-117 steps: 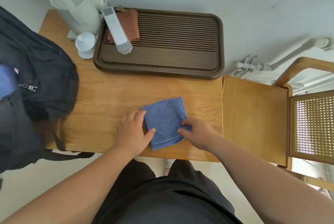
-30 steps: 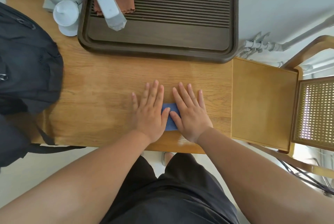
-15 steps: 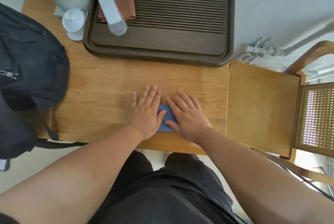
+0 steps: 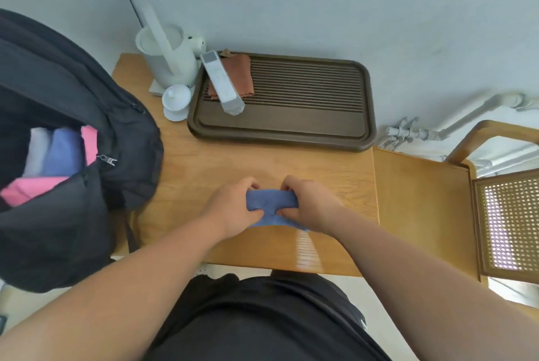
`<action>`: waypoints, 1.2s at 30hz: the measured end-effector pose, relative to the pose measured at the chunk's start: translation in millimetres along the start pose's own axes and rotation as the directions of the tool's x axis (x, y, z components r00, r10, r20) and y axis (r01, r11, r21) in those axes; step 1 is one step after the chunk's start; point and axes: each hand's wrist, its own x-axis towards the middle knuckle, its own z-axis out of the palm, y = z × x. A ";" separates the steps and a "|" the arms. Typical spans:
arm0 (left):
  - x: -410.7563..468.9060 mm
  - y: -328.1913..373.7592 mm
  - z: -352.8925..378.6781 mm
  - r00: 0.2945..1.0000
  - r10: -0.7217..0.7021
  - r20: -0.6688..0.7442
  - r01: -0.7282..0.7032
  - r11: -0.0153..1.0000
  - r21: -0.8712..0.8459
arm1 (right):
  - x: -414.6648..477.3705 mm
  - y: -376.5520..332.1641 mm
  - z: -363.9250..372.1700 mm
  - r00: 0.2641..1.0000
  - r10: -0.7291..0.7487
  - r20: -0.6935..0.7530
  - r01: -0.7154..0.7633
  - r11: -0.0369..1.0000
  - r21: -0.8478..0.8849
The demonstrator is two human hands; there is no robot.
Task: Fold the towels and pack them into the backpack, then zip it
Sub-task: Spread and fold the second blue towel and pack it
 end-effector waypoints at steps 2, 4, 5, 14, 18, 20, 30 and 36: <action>-4.4 -11.7 -25.8 0.999 0.041 -0.017 -0.041 0.999 0.003 | 4.5 -24.1 -5.7 1.000 -0.011 -0.018 0.012 0.999 0.031; -14.3 -29.9 -57.3 0.993 0.097 -0.074 -0.094 0.995 0.042 | 10.7 -55.5 -8.8 0.995 -0.059 -0.081 0.062 0.997 0.035; -21.0 -40.5 -75.4 0.979 0.153 -0.136 -0.140 0.985 0.097 | 14.0 -73.6 -10.3 0.989 -0.075 -0.128 0.082 0.995 0.050; -89.6 -145.8 -209.8 0.697 0.406 -0.591 -0.203 0.902 0.380 | 52.3 -229.4 -33.5 0.925 -0.191 -0.329 0.239 0.964 0.112; -104.0 -185.5 -214.9 0.797 0.288 -0.531 -0.088 0.925 0.369 | 67.2 -290.6 -35.4 0.916 -0.300 -0.268 0.329 0.942 0.068; -107.2 -201.2 -212.3 0.829 0.240 -0.505 -0.050 0.932 0.360 | 71.5 -317.1 -31.0 0.918 -0.337 -0.209 0.354 0.934 0.047; -123.4 -224.9 -199.9 0.909 0.212 -0.359 -0.064 0.922 0.382 | 142.1 -374.2 -15.0 0.912 -0.199 -0.358 0.249 0.963 0.099; -117.7 -220.4 -200.9 0.902 0.271 -0.337 -0.110 0.897 0.428 | 157.9 -372.8 -28.3 0.876 -0.094 -0.473 0.145 0.987 0.072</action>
